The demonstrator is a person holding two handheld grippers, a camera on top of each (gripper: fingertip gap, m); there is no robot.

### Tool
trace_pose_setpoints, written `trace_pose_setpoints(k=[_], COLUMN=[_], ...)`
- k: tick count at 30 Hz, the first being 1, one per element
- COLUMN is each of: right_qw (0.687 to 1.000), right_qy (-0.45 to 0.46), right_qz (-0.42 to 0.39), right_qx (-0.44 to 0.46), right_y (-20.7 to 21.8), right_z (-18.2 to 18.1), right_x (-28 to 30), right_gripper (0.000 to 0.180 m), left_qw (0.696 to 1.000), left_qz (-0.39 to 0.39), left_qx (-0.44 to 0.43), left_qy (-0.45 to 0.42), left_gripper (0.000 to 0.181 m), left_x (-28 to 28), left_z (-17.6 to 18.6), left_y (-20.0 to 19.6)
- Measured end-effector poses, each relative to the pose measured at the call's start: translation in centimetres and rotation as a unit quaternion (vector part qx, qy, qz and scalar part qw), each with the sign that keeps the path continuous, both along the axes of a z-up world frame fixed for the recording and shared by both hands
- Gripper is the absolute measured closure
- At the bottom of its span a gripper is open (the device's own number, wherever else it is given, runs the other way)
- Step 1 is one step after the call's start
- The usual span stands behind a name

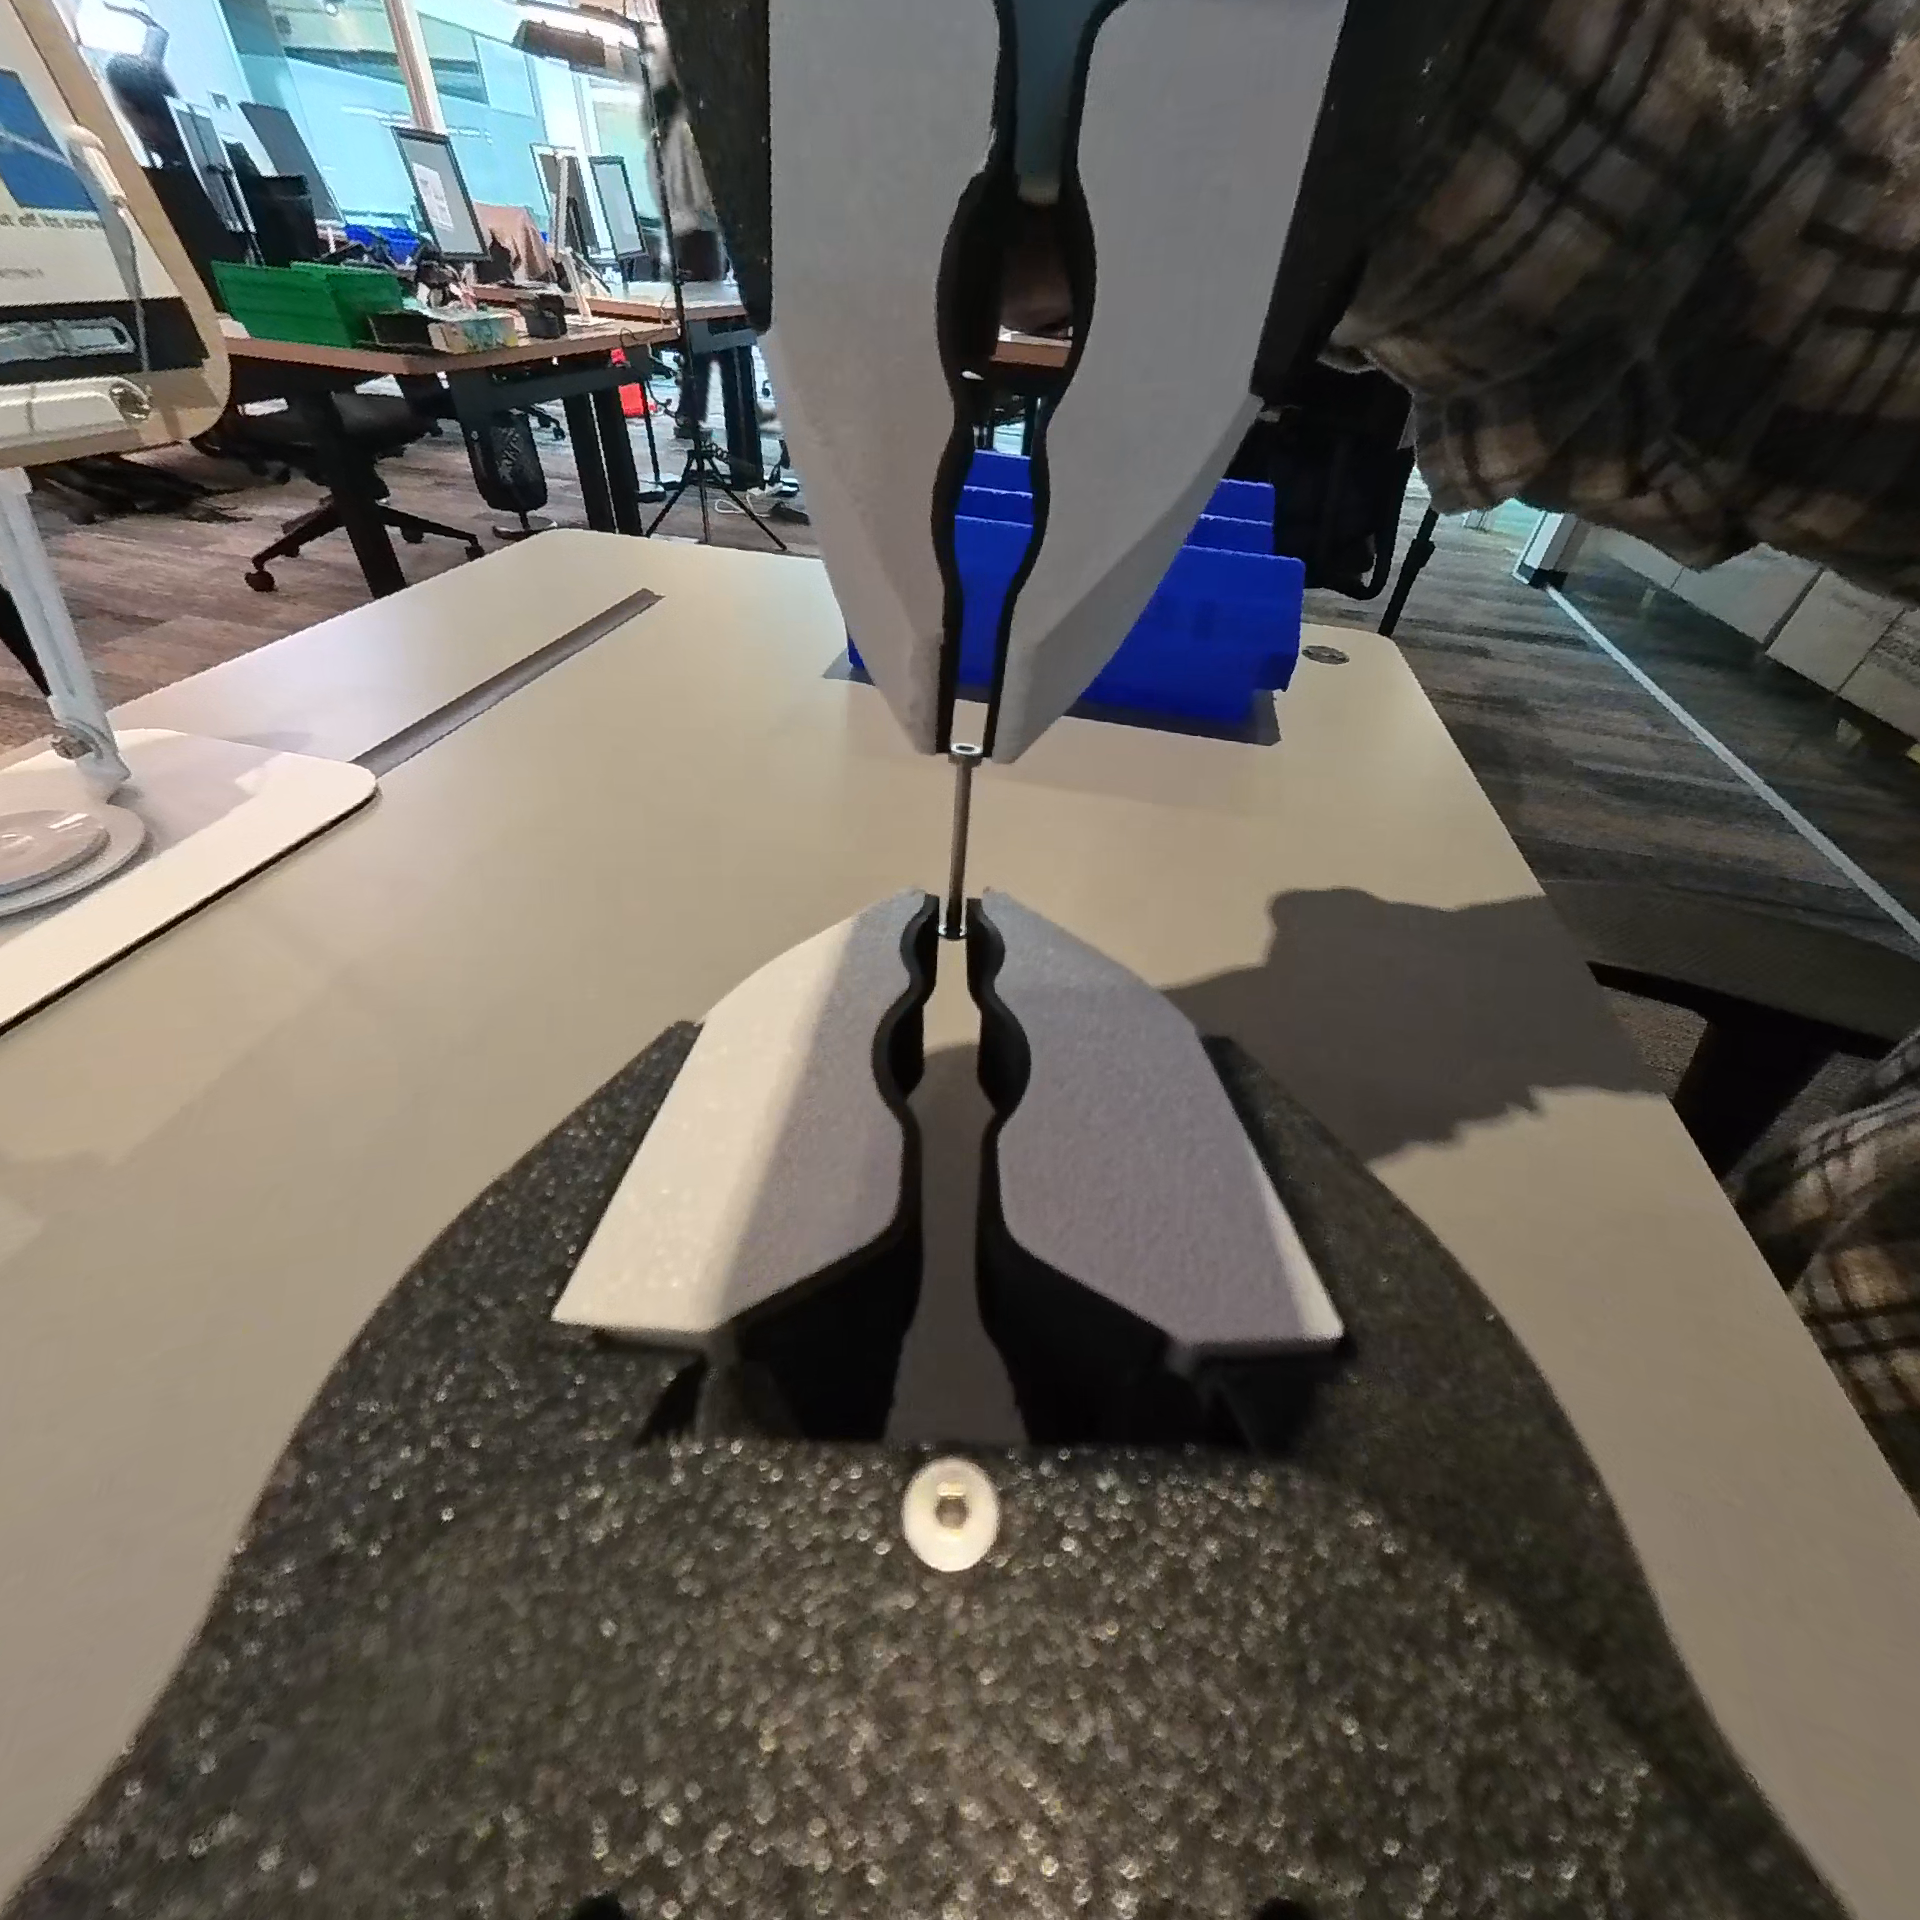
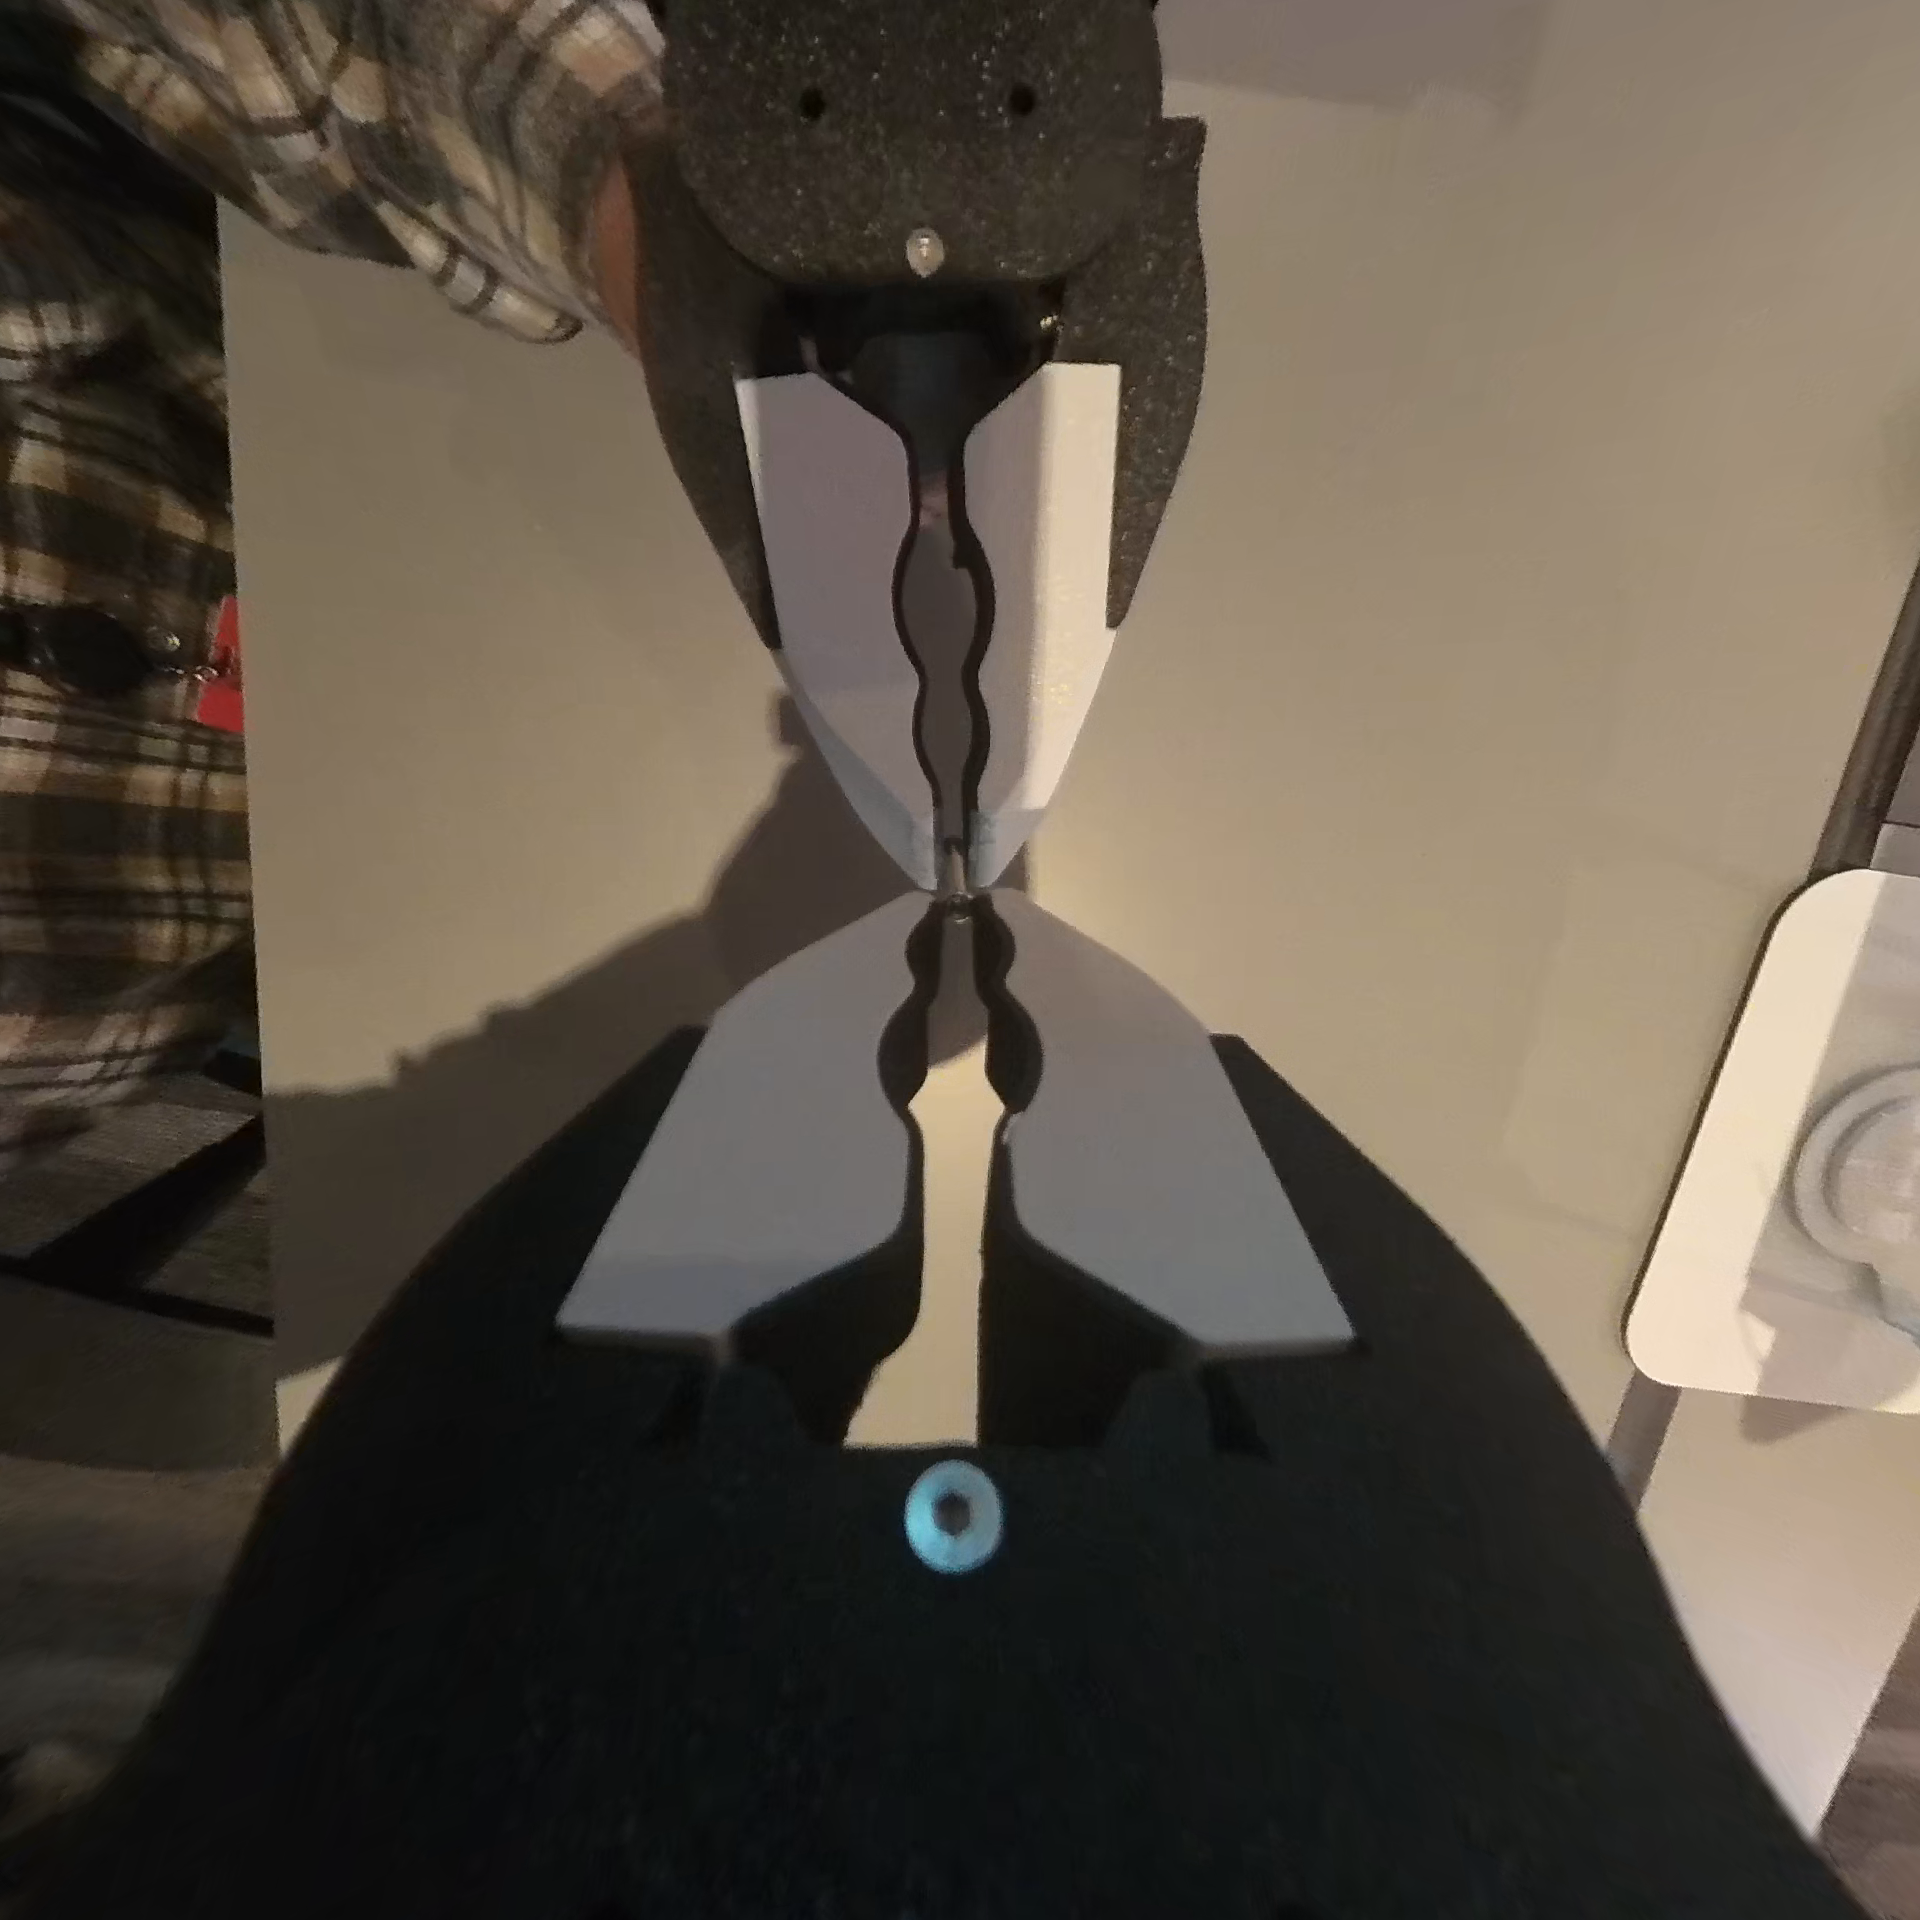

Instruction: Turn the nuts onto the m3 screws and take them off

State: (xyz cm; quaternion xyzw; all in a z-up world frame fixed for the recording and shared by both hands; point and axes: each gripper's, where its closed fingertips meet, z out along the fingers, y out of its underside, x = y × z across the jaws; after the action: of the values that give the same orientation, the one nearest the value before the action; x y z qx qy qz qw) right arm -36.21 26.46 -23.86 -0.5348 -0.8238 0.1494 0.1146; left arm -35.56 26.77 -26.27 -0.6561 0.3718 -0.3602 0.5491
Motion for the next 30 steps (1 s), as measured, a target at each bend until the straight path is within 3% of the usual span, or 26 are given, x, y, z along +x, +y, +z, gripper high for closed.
trace_pose_setpoints(k=[12,16,19,24,28,30], right_qw=[1.0,0.999,0.991,0.921,0.86,0.85], right_qy=[0.013,0.038,0.13,0.359,0.47,0.484], right_qz=[0.006,-0.002,-0.028,-0.08,-0.092,-0.09], right_qx=[-0.001,0.005,-0.022,-0.126,-0.175,-0.187], right_y=[-0.1,0.3,0.2,-0.8,-1.9,-2.6], right_z=[0.3,1.0,2.5,4.1,3.9,3.3], right_x=[-0.2,-0.2,-0.2,-0.1,-0.3,-0.9], right_gripper=[0.168,0.155,0.135,0.088,0.078,0.073], left_qw=[1.0,1.0,0.999,0.998,0.998,0.998], left_qz=[-0.003,-0.006,-0.006,-0.018,-0.022,-0.024], left_qx=[-0.003,-0.006,-0.006,-0.009,-0.01,-0.01], left_qy=[-0.007,-0.018,-0.032,-0.065,-0.064,-0.064], left_gripper=[0.177,0.177,0.177,0.177,0.177,0.177], left_x=[-0.1,-0.2,-0.5,-0.7,-0.4,-0.3], left_z=[0.1,0.4,0.8,1.6,1.3,1.3], left_y=[-0.1,-0.1,-0.1,-0.3,-0.4,-0.5])
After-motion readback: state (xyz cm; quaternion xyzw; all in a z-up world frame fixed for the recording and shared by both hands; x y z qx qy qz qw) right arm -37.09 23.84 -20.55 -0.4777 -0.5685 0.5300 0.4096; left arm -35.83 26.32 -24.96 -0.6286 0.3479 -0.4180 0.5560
